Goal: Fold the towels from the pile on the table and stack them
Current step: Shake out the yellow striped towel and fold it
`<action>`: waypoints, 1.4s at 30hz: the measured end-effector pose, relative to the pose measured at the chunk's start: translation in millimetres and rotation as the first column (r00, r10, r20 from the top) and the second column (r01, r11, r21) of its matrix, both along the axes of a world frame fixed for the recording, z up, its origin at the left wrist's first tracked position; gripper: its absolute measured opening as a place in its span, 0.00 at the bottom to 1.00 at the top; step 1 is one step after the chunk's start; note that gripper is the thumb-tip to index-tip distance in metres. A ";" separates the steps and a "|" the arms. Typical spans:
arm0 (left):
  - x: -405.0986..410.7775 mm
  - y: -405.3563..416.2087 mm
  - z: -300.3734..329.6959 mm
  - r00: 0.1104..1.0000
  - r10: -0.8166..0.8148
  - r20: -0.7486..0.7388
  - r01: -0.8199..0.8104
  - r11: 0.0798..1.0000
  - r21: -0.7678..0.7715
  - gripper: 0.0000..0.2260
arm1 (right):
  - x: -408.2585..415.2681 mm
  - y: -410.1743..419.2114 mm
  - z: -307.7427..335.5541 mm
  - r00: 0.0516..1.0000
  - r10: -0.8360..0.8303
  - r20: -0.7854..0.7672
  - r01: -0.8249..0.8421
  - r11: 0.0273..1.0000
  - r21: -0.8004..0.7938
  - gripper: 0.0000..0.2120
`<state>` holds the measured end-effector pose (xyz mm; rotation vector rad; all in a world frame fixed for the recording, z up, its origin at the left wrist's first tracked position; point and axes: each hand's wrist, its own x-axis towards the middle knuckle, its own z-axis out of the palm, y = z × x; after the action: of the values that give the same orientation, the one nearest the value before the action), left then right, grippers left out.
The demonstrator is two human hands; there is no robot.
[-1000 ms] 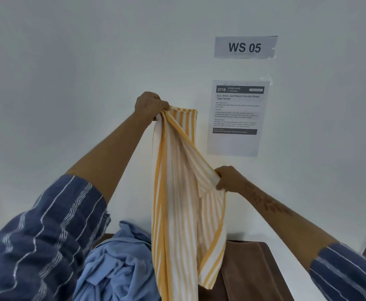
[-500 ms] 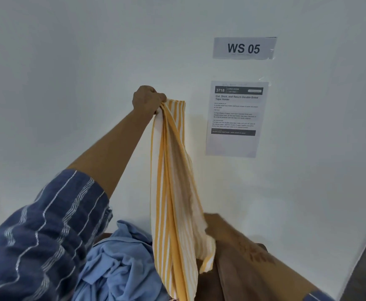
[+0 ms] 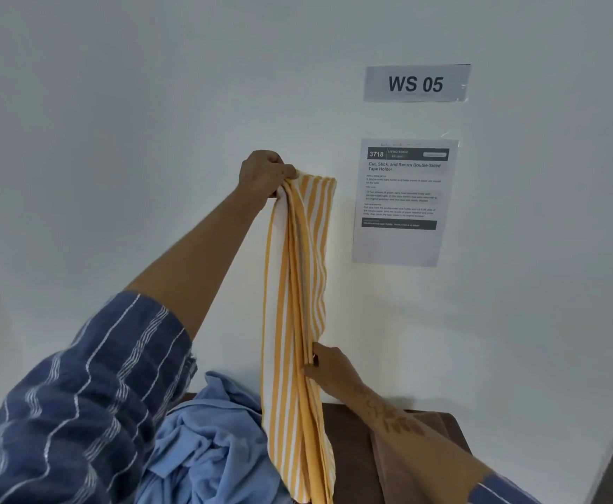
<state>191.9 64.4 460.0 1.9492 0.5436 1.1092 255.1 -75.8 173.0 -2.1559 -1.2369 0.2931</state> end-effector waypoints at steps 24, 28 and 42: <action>-27.6 -10.9 37.1 0.866 -0.313 -0.391 0.453 0.821 0.347 0.11 | 81.0 -43.0 305.5 0.982 0.162 0.095 -0.177 0.967 0.182 0.22; -30.6 -13.9 47.1 0.906 -0.294 -0.304 0.403 0.817 0.412 0.10 | 76.1 -51.7 321.7 0.988 0.137 0.069 -0.132 0.989 -0.069 0.26; -19.4 -9.2 44.3 0.867 0.189 -0.461 0.258 0.621 0.740 0.08 | 37.9 -73.4 373.2 0.956 0.138 0.258 -0.131 0.990 -0.047 0.15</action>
<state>172.5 55.2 504.4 3.0802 0.2680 0.8545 293.0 -149.2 546.3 -2.1909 -1.5392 0.0838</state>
